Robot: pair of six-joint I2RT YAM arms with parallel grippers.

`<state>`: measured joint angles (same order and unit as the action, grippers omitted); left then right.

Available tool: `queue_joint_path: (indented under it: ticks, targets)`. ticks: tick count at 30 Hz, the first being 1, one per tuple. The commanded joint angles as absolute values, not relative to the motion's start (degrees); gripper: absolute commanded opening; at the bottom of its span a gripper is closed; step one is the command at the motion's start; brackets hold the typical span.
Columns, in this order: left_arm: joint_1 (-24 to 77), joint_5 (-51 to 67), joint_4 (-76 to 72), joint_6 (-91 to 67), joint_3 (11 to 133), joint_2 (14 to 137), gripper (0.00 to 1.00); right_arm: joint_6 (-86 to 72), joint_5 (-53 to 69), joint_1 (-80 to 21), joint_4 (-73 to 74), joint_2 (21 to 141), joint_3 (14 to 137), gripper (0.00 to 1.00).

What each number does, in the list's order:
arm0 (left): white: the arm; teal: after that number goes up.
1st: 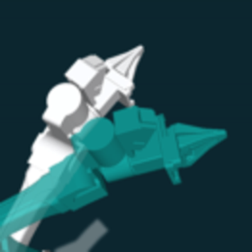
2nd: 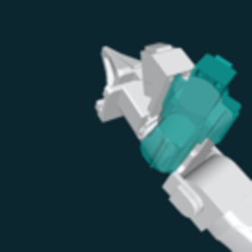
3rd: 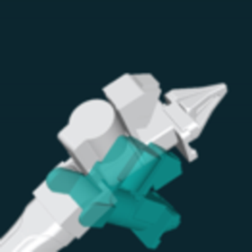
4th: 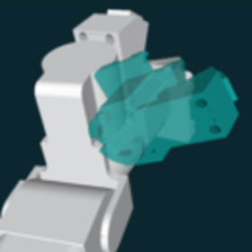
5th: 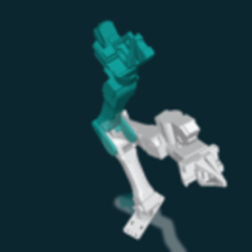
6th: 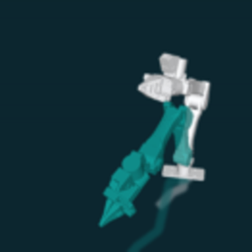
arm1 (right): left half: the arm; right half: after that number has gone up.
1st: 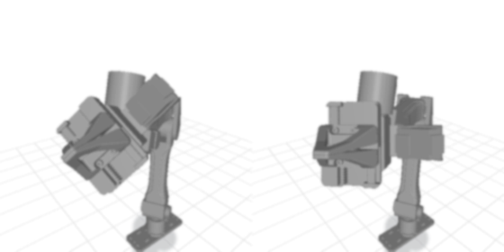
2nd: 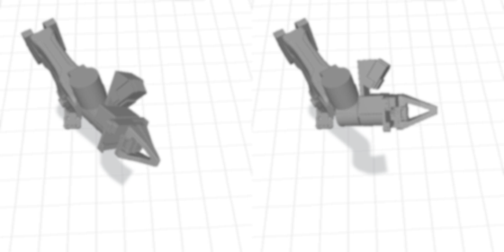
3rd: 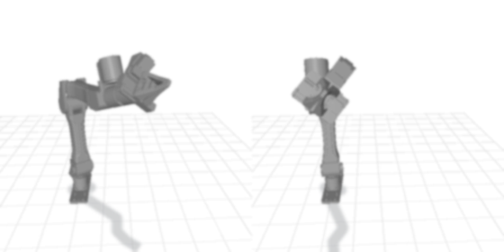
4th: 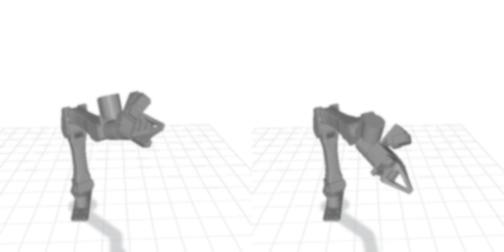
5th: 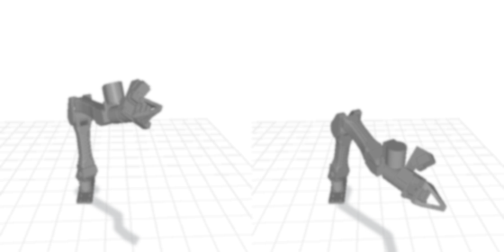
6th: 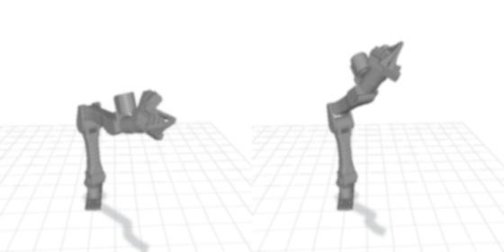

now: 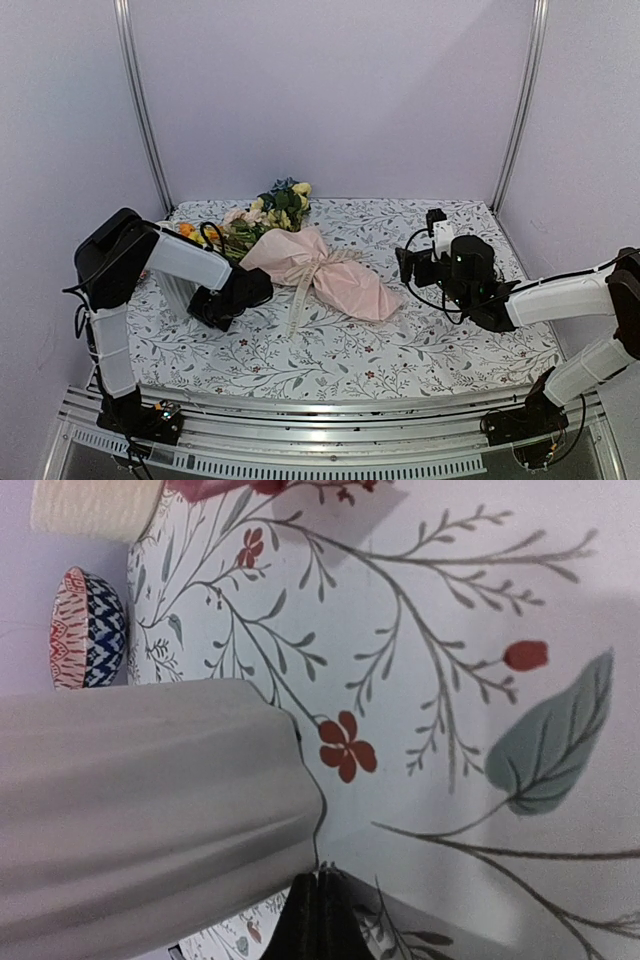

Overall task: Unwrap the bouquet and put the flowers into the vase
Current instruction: Move the vase to the corner of the board.

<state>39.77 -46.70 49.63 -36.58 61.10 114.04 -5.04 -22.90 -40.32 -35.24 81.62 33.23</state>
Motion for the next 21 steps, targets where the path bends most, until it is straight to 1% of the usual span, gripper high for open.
queue_joint_path:
  ticks: [1, 12, 18, 21]
  targets:
    - [36.25, -43.69, 44.41, -33.64, 60.19, 114.29, 0.0, -4.47, -21.98, -39.91, -36.56, 82.68, 33.41, 0.99]
    - [32.76, -43.17, 41.17, -29.64, 60.64, 113.45, 0.0, -4.01, -20.89, -39.99, -36.34, 83.73, 33.99, 0.99]
    - [33.58, -40.45, 39.66, -27.64, 60.69, 113.28, 0.0, -3.7, -17.97, -39.93, -34.91, 85.71, 35.55, 0.99]
    - [35.82, -39.03, 38.85, -26.65, 61.35, 109.52, 0.0, -3.69, -16.34, -39.99, -33.44, 87.13, 37.05, 0.99]
